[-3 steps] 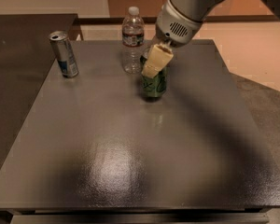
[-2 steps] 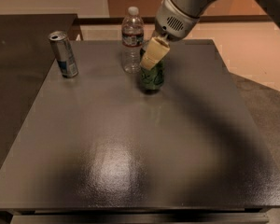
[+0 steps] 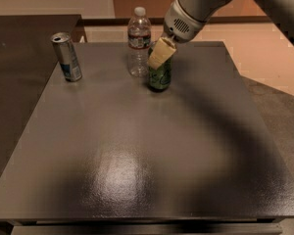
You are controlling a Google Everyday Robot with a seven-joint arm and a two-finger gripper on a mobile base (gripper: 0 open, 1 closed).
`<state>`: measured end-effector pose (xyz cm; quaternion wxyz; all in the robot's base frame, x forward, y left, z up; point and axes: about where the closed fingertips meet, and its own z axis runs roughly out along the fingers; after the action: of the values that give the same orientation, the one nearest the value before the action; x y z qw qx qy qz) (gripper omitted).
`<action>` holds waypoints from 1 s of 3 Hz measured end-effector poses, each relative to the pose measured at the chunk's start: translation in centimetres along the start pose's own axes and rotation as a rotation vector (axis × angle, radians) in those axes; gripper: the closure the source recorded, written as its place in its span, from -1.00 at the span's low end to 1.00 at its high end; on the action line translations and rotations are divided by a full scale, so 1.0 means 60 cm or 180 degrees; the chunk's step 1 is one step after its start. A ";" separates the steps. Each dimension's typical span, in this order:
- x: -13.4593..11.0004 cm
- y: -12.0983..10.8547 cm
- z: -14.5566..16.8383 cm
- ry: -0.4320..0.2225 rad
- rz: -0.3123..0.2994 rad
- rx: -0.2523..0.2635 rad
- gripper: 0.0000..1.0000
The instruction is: Move green can near water bottle
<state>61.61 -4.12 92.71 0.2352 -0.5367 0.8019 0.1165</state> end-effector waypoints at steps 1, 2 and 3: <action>0.003 -0.018 0.011 -0.0049 0.0051 0.0022 1.00; 0.003 -0.028 0.019 -0.0019 0.0041 0.0039 0.65; 0.008 -0.035 0.027 0.0027 0.0059 0.0021 0.20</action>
Offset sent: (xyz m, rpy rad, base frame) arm 0.0251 -0.0062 -0.0113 -0.0094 -0.0141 -0.0222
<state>63.81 -4.63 91.19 0.2325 -0.5290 0.8082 0.1138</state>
